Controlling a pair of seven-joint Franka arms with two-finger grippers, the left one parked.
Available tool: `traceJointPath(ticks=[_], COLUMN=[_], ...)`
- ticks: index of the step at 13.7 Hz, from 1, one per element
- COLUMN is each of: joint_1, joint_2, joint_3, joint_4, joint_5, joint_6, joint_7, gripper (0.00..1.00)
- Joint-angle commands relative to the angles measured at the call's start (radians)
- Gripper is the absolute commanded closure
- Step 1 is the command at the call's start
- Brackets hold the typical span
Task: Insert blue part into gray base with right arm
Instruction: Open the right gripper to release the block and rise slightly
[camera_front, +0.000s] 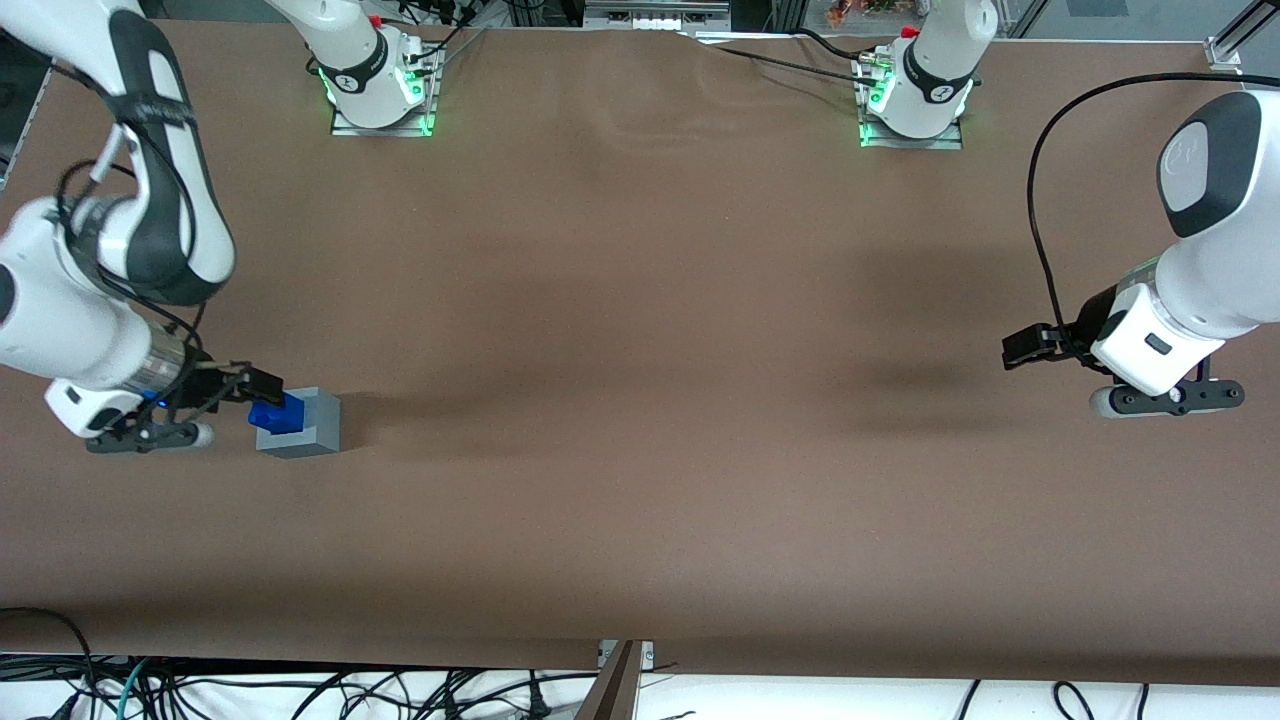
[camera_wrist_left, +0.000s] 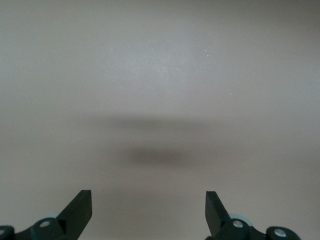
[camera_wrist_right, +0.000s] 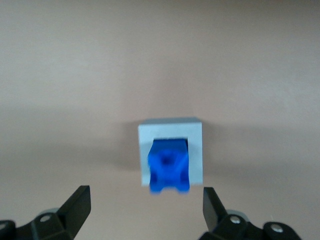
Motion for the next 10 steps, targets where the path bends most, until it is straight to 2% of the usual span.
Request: traceJointPath(ticks=[1,4,10], joint_1=[0.004,0.004,0.010], joint_2=[-0.171,-0.274,-0.248], joint_3=[0.000,0.001,0.001], joint_4=[-0.027,-0.024,0.059], joint_5=[-0.018,-0.024,-0.044], joint_6=[-0.154,-0.282,-0.348], joint_7=[0.018,0.018,0.012], gripper=[0.01,0.01,0.01])
